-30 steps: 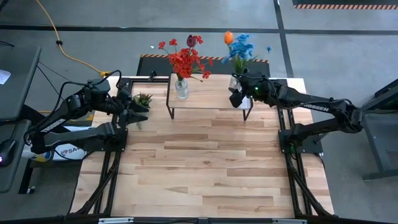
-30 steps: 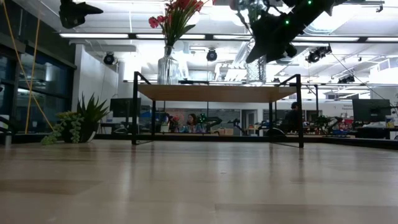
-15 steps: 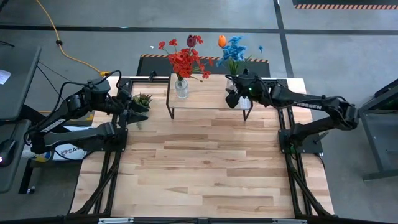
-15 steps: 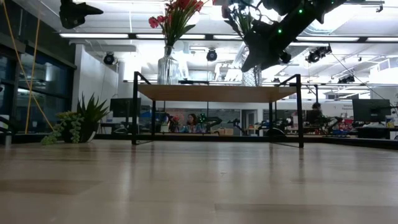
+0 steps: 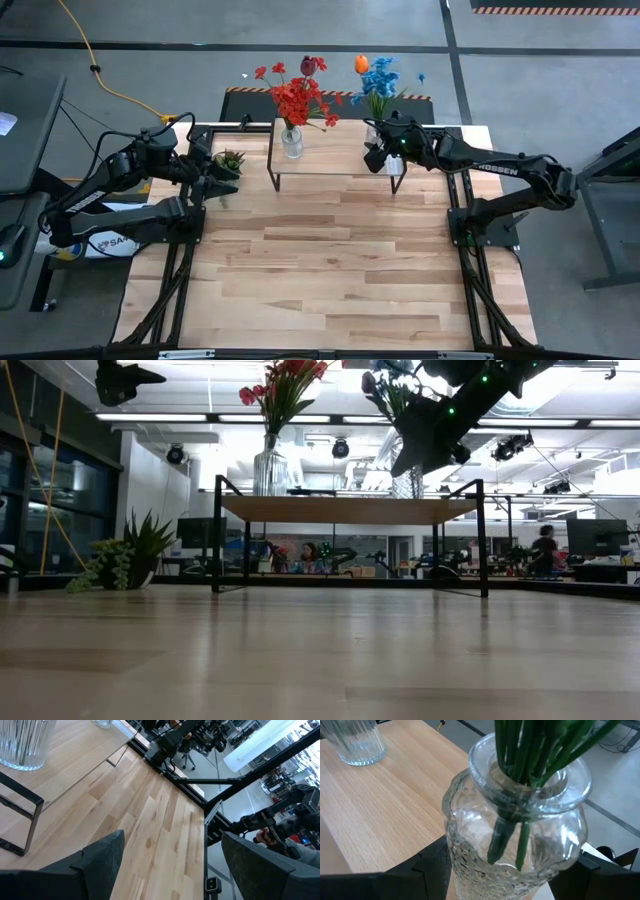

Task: Pick and place flowers into a vace then onto a shelf
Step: Put the transparent vase on the shelf, then return to Home Position

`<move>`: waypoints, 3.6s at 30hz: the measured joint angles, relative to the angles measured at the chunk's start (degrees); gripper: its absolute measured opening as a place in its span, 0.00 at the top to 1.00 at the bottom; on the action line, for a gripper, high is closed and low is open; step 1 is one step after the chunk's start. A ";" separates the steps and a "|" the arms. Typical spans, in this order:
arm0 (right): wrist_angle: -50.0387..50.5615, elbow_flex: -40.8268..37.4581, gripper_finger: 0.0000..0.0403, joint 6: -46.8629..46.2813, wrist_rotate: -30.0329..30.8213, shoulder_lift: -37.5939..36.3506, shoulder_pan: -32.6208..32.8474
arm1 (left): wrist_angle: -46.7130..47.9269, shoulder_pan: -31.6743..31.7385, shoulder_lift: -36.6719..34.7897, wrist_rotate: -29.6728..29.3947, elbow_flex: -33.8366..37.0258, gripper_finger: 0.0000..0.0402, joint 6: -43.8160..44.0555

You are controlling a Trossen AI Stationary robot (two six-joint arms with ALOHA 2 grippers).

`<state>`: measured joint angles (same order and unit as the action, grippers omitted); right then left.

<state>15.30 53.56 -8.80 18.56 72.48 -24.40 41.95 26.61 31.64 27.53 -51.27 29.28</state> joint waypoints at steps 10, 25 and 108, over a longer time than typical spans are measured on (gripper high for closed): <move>0.42 0.00 0.33 -0.09 -0.67 -0.03 0.02 | 0.02 -0.01 0.00 0.03 0.00 0.09 0.00; 3.46 -0.02 0.32 0.04 -2.46 -0.01 0.02 | 0.15 -0.02 0.00 0.04 0.00 0.09 -0.48; 13.25 -0.07 0.98 -11.74 -8.63 -57.98 8.02 | 9.91 0.47 -27.51 -14.72 -17.09 0.09 5.61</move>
<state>28.55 53.49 -20.53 9.93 14.50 -16.38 51.87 27.08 4.13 12.81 -68.35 34.89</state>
